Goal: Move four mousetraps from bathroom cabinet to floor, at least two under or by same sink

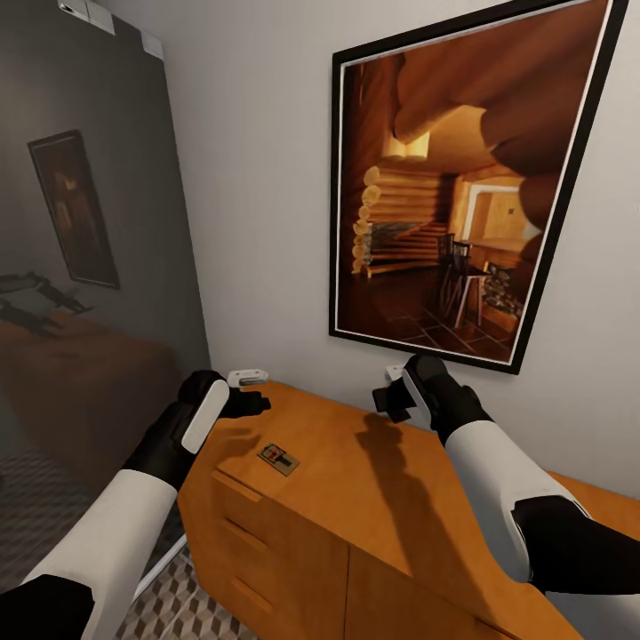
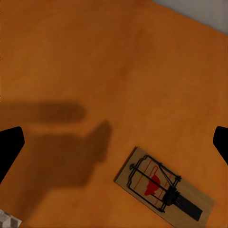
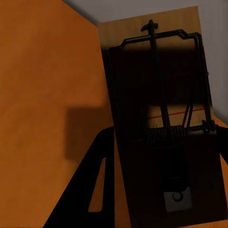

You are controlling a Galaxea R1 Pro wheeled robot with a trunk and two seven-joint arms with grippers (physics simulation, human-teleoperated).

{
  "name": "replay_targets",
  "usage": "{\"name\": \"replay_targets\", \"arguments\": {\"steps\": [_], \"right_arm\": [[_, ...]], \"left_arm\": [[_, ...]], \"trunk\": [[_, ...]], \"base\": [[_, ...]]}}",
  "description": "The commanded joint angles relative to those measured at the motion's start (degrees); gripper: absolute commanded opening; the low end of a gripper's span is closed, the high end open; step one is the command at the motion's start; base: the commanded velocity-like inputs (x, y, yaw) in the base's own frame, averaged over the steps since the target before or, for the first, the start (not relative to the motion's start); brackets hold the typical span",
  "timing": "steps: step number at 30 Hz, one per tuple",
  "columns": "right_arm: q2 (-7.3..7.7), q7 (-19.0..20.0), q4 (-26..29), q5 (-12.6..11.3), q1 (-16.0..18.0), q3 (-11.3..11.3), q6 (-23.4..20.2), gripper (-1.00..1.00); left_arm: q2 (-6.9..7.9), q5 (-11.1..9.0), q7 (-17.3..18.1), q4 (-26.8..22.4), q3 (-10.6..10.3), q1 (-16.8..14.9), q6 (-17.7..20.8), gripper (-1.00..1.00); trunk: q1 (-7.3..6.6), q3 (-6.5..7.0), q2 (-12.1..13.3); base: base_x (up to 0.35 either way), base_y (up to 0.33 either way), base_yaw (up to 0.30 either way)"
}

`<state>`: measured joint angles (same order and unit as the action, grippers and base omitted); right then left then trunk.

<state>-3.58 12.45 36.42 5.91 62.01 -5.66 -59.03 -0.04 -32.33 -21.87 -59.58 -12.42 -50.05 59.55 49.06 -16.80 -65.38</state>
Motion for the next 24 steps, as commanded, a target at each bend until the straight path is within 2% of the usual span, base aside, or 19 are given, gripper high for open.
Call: {"name": "replay_targets", "arguments": {"steps": [1,24], "right_arm": [[0.02,0.6,0.1,0.5,0.0,-0.1,-0.2,-1.0],[0.13,0.6,0.1,0.5,0.0,-0.1,-0.5,-1.0]], "left_arm": [[0.03,-0.5,-0.6,0.0,-0.1,0.0,0.1,1.0],[0.09,-0.5,-0.6,-0.1,-0.1,0.0,0.1,1.0]], "trunk": [[0.0,-0.08,0.0],[0.0,-0.08,0.0]], "base": [[0.0,0.0,0.0],[0.0,0.0,0.0]]}}
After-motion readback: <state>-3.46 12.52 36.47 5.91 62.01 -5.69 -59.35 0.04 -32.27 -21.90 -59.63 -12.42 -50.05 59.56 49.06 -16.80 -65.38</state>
